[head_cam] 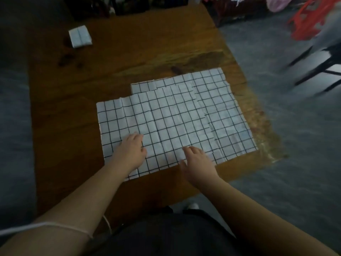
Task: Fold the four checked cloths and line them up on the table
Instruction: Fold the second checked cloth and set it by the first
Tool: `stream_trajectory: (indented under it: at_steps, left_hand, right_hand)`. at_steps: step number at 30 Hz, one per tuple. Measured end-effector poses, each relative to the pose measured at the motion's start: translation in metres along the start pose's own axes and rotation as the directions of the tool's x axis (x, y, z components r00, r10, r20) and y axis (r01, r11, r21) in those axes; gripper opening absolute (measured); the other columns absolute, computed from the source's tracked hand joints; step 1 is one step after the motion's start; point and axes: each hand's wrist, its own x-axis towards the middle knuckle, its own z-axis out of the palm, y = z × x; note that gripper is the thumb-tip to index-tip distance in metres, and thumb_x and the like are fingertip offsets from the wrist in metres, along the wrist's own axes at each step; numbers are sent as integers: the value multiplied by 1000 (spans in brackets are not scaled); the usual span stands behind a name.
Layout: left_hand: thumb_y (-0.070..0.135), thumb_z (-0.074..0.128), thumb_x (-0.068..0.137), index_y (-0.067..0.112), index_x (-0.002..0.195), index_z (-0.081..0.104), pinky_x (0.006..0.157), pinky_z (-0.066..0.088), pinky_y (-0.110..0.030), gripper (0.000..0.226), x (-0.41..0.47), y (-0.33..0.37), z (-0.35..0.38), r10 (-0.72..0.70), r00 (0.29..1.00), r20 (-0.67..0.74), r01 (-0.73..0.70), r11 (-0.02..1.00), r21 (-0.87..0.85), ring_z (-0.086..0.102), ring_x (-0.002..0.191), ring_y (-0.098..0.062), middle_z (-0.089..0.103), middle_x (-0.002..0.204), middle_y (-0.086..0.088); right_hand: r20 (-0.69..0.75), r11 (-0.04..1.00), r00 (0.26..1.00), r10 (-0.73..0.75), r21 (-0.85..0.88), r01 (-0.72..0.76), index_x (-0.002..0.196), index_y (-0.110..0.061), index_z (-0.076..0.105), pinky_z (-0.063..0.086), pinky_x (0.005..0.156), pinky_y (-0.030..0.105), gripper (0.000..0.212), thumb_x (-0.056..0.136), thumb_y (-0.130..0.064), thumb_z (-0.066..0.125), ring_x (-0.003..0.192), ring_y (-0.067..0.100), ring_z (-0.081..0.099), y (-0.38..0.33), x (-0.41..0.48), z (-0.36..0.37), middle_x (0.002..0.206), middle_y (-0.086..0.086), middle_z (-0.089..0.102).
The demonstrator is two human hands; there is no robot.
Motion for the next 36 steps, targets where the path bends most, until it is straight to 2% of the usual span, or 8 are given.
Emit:
stream_trajectory:
  at_steps: [5, 11, 14, 21, 25, 30, 33, 36]
  left_hand:
    - [29, 44, 103, 18, 158, 28, 124, 22, -48, 58, 22, -41, 4, -119, 993, -7, 119, 993, 3, 12, 154, -25, 19, 167, -4]
    - [30, 40, 105, 25, 160, 24, 124, 20, -46, 57, -2, -51, 12, -184, 983, -31, 183, 983, -23, 14, 154, -23, 18, 168, -1]
    - [30, 39, 106, 28, 159, 27, 121, 24, -45, 55, -27, -52, 20, -267, 963, -49, 264, 963, -48, 19, 152, -21, 21, 166, 3]
    - [30, 42, 103, 26, 158, 27, 120, 27, -46, 57, -76, -38, 46, -422, 906, -10, 418, 900, -126, 20, 151, -23, 23, 166, 1]
    - [29, 47, 102, 24, 158, 27, 120, 24, -44, 60, -95, -13, 68, -419, 908, -21, 414, 903, -116, 22, 149, -22, 25, 164, 1]
    - [28, 46, 100, 25, 156, 28, 116, 29, -44, 58, -107, 6, 85, -388, 920, -50, 380, 917, -119, 27, 145, -22, 29, 160, 0]
    - [27, 47, 99, 25, 153, 32, 116, 30, -41, 56, -114, 5, 89, -330, 938, -104, 316, 940, -131, 30, 143, -20, 34, 157, 1]
    - [24, 48, 99, 24, 153, 32, 119, 30, -41, 56, -124, -13, 92, -278, 945, -171, 253, 955, -154, 24, 148, -20, 30, 160, 0]
  right_hand:
    - [149, 955, 960, -238, -145, 259, 156, -23, 27, 23, 123, 46, 56, 104, -43, 37, 148, 22, 28, -22, 26, 30, 160, 1, 33]
    - [244, 872, 906, -347, -272, 407, 159, -30, 17, 1, 124, 58, 59, 104, -46, 32, 156, 24, 7, -8, 40, 35, 169, 0, 14]
    - [284, 808, 880, -380, -361, 465, 160, -27, 13, 0, 123, 61, 60, 105, -45, 30, 156, 24, 0, -2, 56, 25, 170, -2, 4]
    - [267, 728, 848, -457, -435, 529, 155, -26, 27, 9, 123, 60, 53, 103, -35, 32, 154, 23, 9, -27, 115, 4, 165, 1, 20]
    - [250, 722, 850, -464, -449, 526, 156, -24, 25, 7, 124, 58, 55, 102, -30, 36, 155, 24, 6, -38, 130, 2, 166, 2, 18]
    - [208, 743, 863, -461, -441, 504, 157, -20, 21, 8, 125, 56, 63, 98, -24, 44, 155, 27, 2, -33, 117, 8, 166, 4, 13]
    - [242, 739, 834, -496, -387, 552, 159, -18, 14, 7, 126, 51, 70, 99, -26, 48, 155, 27, 1, -26, 85, 19, 167, 6, 11]
    - [281, 744, 808, -518, -318, 588, 161, -21, 10, 4, 127, 47, 72, 100, -25, 49, 156, 27, 0, -24, 44, 37, 168, 3, 9]
